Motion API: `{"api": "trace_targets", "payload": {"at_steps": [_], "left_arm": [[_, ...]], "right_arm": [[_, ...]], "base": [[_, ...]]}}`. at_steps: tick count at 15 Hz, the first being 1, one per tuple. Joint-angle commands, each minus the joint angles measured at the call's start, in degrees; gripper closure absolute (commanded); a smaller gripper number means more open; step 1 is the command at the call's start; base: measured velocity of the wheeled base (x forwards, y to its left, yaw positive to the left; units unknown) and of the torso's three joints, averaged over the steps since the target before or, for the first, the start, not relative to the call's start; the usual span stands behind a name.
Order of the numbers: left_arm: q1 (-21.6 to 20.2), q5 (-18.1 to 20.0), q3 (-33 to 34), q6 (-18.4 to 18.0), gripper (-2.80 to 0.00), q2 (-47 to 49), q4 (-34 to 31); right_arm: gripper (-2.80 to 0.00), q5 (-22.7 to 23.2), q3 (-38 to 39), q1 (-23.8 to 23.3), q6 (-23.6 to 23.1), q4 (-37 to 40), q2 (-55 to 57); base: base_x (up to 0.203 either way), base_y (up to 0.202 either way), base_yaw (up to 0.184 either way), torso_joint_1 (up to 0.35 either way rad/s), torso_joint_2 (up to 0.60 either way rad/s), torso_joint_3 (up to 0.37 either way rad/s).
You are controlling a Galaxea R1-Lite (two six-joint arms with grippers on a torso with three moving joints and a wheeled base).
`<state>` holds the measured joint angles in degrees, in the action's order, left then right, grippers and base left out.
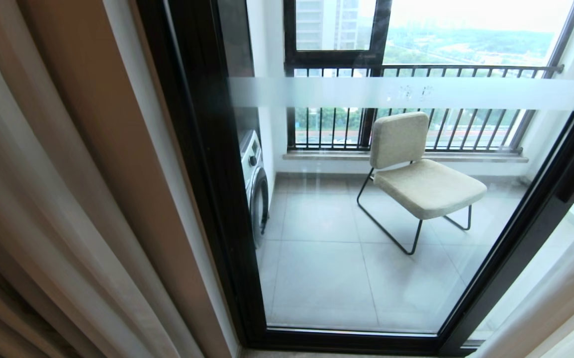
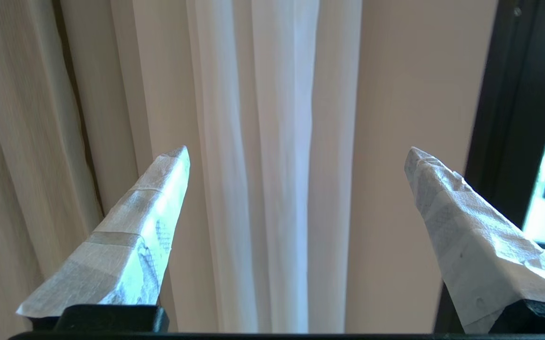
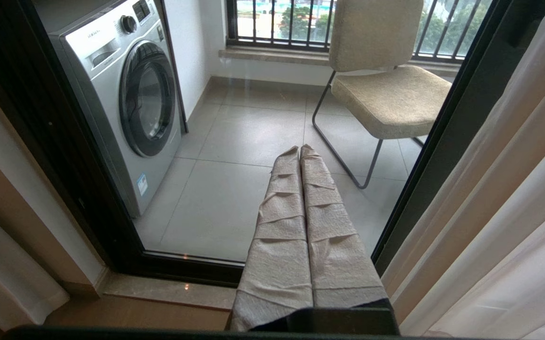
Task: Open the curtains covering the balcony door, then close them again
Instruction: Pull the inner curtains open on both sides
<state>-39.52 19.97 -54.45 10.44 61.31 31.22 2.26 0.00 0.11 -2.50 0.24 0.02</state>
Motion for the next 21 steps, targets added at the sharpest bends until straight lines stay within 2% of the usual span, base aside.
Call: {"api": "trace_targets", "payload": {"at_steps": [1,16,18,21], "left_arm": [[0.15,0.54,1.42,0.02,0.00,-4.27,-0.75],[0.45,0.78,6.78,0.11,0.00,-6.21,-1.08],[4.55,0.55,7.33,-0.10,0.00,-6.66,-1.53],[21.67,-0.80,7.79,-2.07,0.00,-7.50,-6.89]], "right_arm": [[0.00,0.03,0.00,0.07,-0.05,0.02,-0.02],[0.00,0.03,0.00,0.07,-0.05,0.02,-0.02],[0.00,0.03,0.00,0.06,-0.05,0.02,-0.02],[0.00,0.03,0.00,0.05,-0.05,0.02,-0.02]], "base": [[0.000,0.000,0.000,0.000,0.00,0.000],[0.000,0.000,0.000,0.000,0.00,0.000],[0.000,0.000,0.000,0.000,0.00,0.000],[0.000,0.000,0.000,0.000,0.00,0.000]]}}
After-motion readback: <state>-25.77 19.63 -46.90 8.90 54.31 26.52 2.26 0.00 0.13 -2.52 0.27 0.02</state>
